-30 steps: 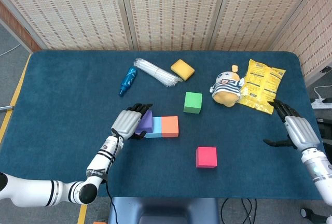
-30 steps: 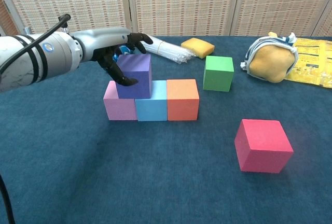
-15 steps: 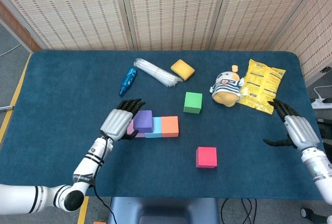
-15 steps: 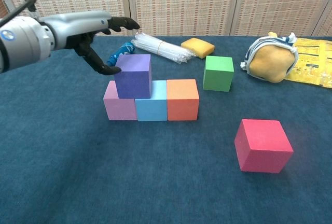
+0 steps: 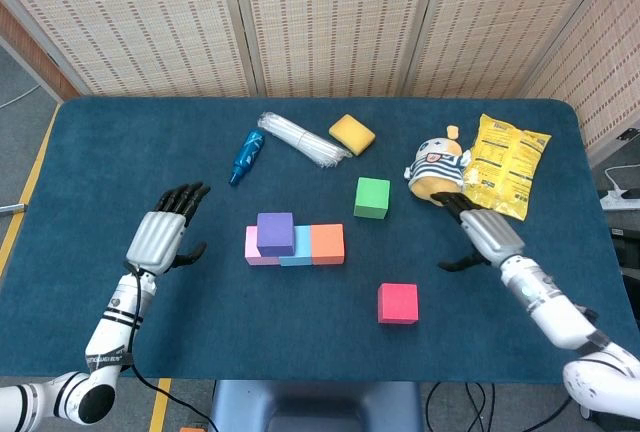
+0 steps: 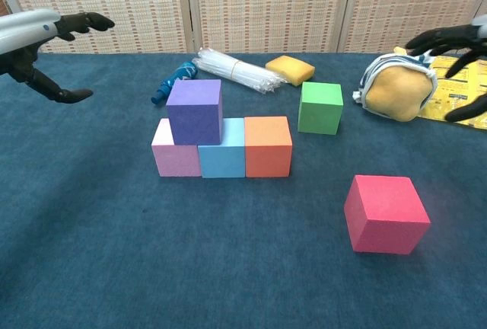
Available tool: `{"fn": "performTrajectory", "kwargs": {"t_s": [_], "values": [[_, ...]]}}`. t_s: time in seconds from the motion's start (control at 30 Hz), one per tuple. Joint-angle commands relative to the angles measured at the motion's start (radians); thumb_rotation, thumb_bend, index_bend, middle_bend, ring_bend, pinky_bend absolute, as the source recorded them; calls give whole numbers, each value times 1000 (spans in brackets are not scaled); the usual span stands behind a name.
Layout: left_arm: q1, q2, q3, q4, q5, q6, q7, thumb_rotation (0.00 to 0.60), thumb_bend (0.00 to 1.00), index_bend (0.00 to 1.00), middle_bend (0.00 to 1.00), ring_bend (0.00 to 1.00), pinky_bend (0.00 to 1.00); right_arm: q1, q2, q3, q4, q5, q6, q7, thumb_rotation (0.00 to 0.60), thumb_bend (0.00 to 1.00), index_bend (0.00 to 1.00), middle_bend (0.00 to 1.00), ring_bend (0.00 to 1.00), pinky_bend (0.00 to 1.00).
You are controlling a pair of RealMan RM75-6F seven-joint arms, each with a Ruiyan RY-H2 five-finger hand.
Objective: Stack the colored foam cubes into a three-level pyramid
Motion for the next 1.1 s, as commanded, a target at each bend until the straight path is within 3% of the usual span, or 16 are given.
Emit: {"fn": "performTrajectory", "kwargs": {"t_s": [0.03, 0.27, 0.6, 0.8, 1.1], "values": [[30, 1, 15, 32, 38, 14, -37, 600, 336, 69, 89, 24, 113, 105, -94, 40, 56, 102, -88, -69, 600, 237, 51, 159, 112, 307], [79, 17, 14, 65, 77, 8, -120, 600, 336, 84, 92, 25, 114, 284, -224, 34, 200, 349, -139, -295, 600, 237, 59, 159, 112, 307], [134, 19, -6, 99, 101, 4, -209, 600, 334, 103, 91, 24, 113, 504, -420, -62, 460, 703, -127, -609, 600, 237, 116, 176, 114, 309], [155, 22, -17, 109, 102, -10, -236, 600, 335, 106, 90, 16, 112, 572, -517, -96, 604, 832, -141, -703, 600, 237, 186, 217, 133, 309], [186, 29, -37, 111, 119, -7, -284, 600, 333, 106, 89, 14, 112, 610, -613, -113, 755, 911, -161, -771, 600, 236, 316, 291, 177, 314]]}}
